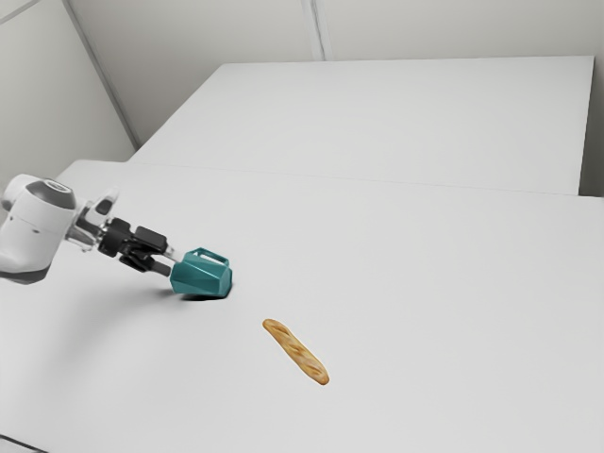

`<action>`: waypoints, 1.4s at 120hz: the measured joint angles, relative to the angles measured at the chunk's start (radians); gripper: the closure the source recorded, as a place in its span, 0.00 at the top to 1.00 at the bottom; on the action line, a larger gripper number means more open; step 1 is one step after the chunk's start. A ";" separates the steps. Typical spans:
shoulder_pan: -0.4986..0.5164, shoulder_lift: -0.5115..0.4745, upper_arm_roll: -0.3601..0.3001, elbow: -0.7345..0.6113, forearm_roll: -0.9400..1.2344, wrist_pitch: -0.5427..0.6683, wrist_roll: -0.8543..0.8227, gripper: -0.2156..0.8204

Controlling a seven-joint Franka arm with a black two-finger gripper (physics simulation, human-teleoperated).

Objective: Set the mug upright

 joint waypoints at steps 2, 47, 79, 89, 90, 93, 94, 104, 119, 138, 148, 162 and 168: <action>-0.001 0.002 0.000 0.000 -0.001 0.000 0.000 0.78; -0.016 0.041 -0.003 0.002 -0.063 -0.006 0.031 0.78; -0.027 0.055 -0.003 0.001 -0.080 -0.007 0.050 0.75; -0.028 0.058 -0.003 0.001 -0.082 -0.007 0.054 0.71; -0.028 0.059 -0.003 0.001 -0.082 -0.008 0.054 0.70; -0.028 0.059 -0.004 0.001 -0.082 -0.008 0.055 0.68; -0.028 0.059 -0.004 0.002 -0.082 -0.008 0.056 0.67; -0.028 0.059 -0.004 0.002 -0.083 -0.008 0.059 0.61; -0.028 0.058 -0.005 0.002 -0.083 -0.007 0.063 0.49; -0.028 0.056 -0.005 0.002 -0.083 -0.007 0.067 0.36; -0.028 0.053 -0.006 0.003 -0.082 -0.007 0.069 0.30; -0.030 0.049 -0.006 0.007 -0.082 -0.007 0.071 0.21; -0.032 0.045 -0.006 0.008 -0.081 -0.006 0.072 0.18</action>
